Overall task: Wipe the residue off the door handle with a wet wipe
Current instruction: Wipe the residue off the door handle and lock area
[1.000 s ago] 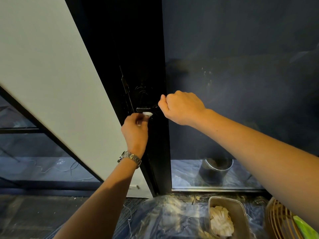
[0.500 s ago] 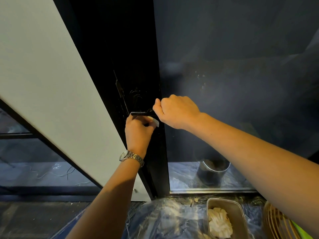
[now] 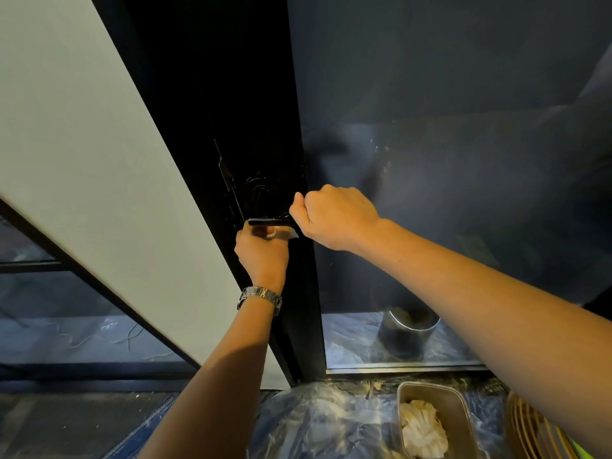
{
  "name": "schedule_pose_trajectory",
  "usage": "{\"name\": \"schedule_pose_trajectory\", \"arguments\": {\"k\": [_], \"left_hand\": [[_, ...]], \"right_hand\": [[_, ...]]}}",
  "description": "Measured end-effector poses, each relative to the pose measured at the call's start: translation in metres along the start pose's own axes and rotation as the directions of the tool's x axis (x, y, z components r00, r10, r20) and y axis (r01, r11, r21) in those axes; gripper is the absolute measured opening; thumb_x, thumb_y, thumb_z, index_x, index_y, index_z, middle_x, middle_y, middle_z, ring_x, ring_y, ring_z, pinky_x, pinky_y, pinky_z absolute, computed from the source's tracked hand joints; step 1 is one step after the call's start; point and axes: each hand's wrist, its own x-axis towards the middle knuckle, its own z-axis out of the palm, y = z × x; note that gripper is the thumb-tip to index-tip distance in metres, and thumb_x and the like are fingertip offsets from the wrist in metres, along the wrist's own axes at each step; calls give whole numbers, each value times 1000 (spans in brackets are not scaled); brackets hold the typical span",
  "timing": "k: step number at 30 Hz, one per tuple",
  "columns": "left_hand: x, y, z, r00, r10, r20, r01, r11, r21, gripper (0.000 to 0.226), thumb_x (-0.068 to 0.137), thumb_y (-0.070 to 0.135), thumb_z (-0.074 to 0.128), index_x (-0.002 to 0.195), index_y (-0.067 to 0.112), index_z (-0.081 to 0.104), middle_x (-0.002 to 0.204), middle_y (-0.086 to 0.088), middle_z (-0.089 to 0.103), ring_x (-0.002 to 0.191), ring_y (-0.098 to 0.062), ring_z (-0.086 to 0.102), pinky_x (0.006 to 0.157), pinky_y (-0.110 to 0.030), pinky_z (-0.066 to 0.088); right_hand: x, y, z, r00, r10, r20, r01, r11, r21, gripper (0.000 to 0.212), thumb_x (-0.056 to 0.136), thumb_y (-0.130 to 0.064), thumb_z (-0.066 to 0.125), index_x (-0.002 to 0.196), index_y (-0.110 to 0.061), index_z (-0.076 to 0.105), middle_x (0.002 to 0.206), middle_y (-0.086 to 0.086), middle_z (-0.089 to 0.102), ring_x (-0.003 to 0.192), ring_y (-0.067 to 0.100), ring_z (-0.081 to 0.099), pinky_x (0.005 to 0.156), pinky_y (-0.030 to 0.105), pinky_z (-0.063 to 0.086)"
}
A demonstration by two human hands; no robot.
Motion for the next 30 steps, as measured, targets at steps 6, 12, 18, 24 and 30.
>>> {"name": "schedule_pose_trajectory", "arguments": {"k": [6,12,18,24,30], "left_hand": [[-6,-16,0,819,464,338,-574,693,438,20,86,7,57,103,0,65,120,-17,55,118,-31,45,98,-36,39],[-11,-16,-1,940,330,83,-340,919,198,20,84,9,61,103,3,61,121,-12,50,105,-23,54,83,-17,39],[-8,-11,-6,975,207,-80,-201,977,77,21,90,12,52,108,1,56,115,-15,52,98,-19,53,77,-12,36],[8,-18,-20,778,535,329,-627,692,358,22,88,11,54,106,5,65,116,-13,57,103,-26,54,79,-26,42],[-6,-22,-8,587,588,557,-809,451,377,29,89,6,48,116,2,58,121,-18,58,117,-32,49,97,-37,43]], "right_hand": [[0,0,-1,1000,-4,4,4,1000,-24,58,101,-28,26,47,-13,38,44,-1,39,40,15,37,44,27,30],[0,0,-2,1000,4,12,-3,1000,-11,58,101,-28,26,47,-12,39,44,-1,39,40,17,38,44,28,31],[1,-1,-1,1000,2,15,-3,1000,14,58,101,-28,25,48,-12,41,44,0,40,41,18,40,50,31,40],[1,0,-1,1000,0,21,0,1000,-1,58,101,-27,25,47,-12,37,45,0,39,41,17,37,49,30,32],[0,-1,0,1000,3,9,-3,1000,-17,58,101,-27,25,47,-12,39,46,0,40,42,17,38,49,30,31]]}}
